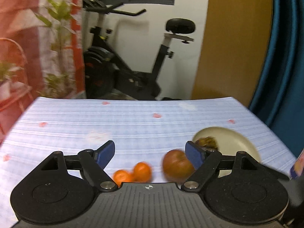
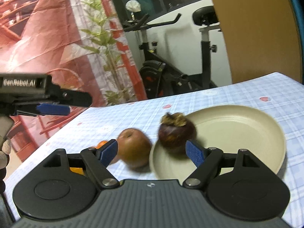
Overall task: Organize fruits
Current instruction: 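Move the left tool back and grasp a yellow lemon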
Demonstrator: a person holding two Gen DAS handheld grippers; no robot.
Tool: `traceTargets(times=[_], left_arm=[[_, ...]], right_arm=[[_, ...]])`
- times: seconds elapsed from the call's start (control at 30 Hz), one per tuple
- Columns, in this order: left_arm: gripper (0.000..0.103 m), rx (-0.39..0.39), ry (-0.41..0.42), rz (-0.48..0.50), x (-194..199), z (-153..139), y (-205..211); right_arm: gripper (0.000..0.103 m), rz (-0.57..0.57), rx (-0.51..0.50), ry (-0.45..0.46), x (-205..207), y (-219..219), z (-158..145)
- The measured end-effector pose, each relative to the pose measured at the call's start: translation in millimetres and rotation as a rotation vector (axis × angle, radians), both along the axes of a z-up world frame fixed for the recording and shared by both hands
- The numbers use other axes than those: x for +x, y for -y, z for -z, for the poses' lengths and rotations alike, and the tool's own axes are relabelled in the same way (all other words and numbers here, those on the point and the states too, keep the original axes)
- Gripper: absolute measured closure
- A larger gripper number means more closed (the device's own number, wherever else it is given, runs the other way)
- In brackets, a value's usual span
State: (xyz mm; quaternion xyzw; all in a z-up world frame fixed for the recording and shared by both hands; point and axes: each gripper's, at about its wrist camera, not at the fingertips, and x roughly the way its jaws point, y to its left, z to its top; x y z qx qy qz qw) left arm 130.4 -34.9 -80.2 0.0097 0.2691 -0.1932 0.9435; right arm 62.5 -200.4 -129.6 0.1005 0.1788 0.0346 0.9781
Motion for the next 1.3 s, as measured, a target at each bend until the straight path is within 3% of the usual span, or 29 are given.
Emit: traceTargets(times=[0.33,0.63,1.03,1.3], left_arm=[[0.020,-0.047,-0.044,-0.022,-38.4,13.4,-58.8],[0.020,-0.053,-0.094,0.078,-57.1,27.7,-66.2],[0.021,-0.068,-0.155,0.144,-60.8,53.0,-61.2],[0.028,-0.111,-0.225,0.164,-58.8,63.5,-61.0]], right_arm=[[0.022,-0.083,-0.094,-0.017,-19.8,-39.1,-14.3],[0.022,-0.200,-0.200,-0.096,-44.9,-76.1,-23.9],[0.024,-0.364,-0.234,-0.277,-46.8,-100.2,7.1],[0.039,-0.394,-0.196,-0.330,-38.3,-99.9,25.7]])
